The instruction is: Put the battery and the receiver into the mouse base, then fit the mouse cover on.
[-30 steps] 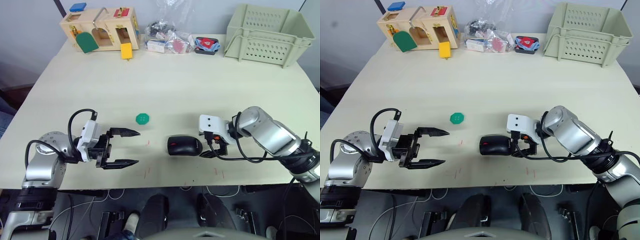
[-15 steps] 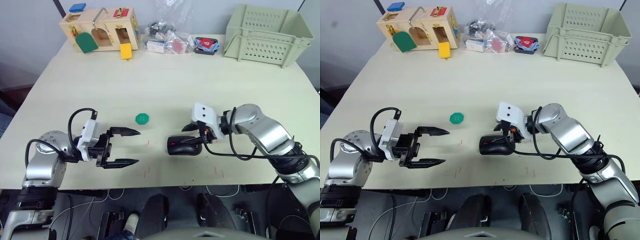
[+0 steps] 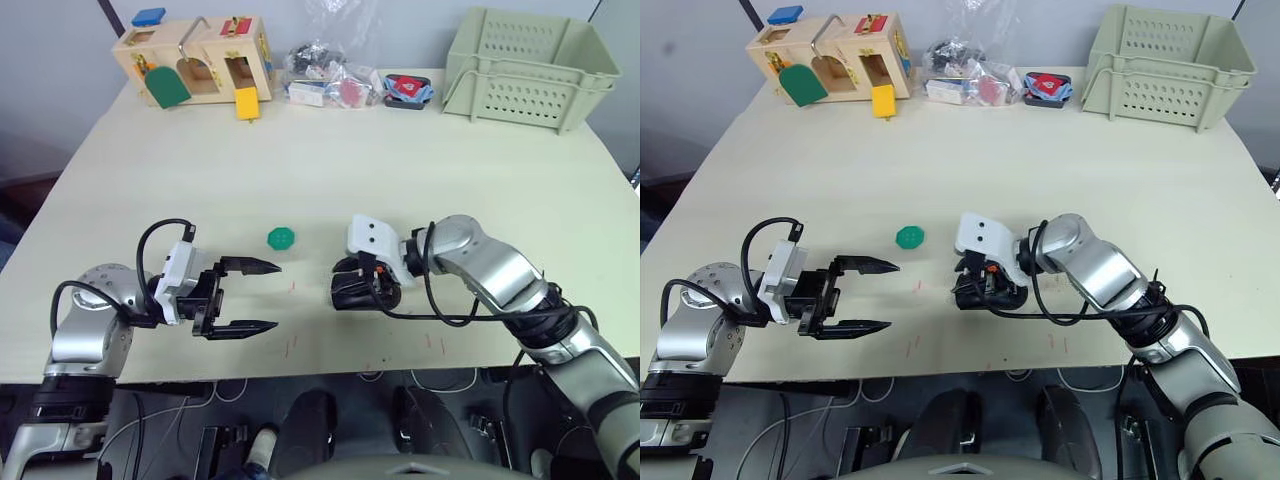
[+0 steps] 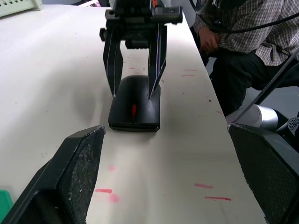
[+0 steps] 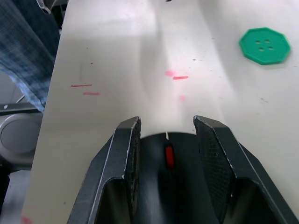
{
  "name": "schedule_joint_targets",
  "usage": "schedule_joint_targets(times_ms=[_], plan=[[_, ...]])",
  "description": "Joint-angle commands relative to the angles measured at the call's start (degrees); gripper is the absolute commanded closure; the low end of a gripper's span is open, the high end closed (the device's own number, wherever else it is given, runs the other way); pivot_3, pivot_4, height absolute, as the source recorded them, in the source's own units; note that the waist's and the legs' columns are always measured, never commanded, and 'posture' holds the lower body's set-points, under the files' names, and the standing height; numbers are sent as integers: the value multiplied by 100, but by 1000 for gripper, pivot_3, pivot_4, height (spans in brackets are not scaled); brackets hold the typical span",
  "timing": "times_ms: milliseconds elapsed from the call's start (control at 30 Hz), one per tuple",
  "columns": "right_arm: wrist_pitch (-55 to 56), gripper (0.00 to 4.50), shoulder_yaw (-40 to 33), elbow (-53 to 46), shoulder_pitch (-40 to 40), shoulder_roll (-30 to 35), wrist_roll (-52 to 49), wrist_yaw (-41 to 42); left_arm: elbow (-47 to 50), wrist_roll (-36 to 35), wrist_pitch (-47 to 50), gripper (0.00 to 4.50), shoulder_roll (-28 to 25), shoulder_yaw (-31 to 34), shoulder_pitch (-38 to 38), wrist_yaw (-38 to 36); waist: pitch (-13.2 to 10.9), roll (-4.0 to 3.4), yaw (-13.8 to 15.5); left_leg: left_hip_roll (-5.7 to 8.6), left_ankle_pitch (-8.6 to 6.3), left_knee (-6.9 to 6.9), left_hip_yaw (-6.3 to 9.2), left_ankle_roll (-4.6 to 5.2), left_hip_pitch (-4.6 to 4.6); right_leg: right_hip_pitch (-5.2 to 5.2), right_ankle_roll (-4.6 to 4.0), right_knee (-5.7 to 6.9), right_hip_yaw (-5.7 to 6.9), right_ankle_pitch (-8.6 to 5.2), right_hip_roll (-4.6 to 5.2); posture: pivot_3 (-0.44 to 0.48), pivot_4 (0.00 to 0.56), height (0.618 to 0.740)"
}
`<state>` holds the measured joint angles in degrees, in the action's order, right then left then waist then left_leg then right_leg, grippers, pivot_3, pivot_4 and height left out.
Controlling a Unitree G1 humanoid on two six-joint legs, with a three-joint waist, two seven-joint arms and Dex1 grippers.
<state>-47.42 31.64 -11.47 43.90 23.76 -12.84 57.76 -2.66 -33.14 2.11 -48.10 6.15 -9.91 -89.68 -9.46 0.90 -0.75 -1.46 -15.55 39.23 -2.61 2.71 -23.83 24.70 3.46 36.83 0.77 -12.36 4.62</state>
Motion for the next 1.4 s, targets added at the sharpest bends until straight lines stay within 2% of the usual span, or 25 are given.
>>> schedule_joint_targets(times_ms=[33,467,700,833,933,1200,1400], plan=[[-128,2602,249,124,203,-116,190,-96,144,-37,-46,0,-8,38,-38,-143,0,0,-7,0,0,0,0,0,0,0,0,0,0,0,0,0,150,740],[-604,2602,923,409,301,38,647,-55,200,-54,-58,0,-28,105,80,-112,3,2,-2,0,0,0,0,0,5,-3,0,2,0,0,0,0,150,740],[-471,2602,961,485,291,-25,717,-73,214,-60,-55,0,-47,127,119,-105,6,5,7,2,0,2,0,0,7,-7,0,2,1,0,1,0,150,740],[-304,2602,692,385,229,-102,557,-39,220,-68,-62,0,-64,160,158,-105,6,5,1,2,0,2,0,-1,7,-7,0,4,1,0,1,0,150,740],[306,2602,103,234,25,-214,287,-44,223,-77,-70,0,-82,210,207,-94,5,4,-1,1,0,2,-1,-1,4,-6,0,3,3,0,0,0,150,740],[962,2602,-942,-37,-544,-110,-242,-3,240,-89,-67,0,-64,231,221,-83,5,4,1,1,0,2,-1,-1,3,-4,0,3,2,0,0,0,150,740],[2270,2602,-1694,28,-1313,-6,-660,362,241,-84,-73,0,-45,229,215,-69,5,4,0,1,0,2,-3,-1,3,-5,0,2,0,1,0,0,150,740]])
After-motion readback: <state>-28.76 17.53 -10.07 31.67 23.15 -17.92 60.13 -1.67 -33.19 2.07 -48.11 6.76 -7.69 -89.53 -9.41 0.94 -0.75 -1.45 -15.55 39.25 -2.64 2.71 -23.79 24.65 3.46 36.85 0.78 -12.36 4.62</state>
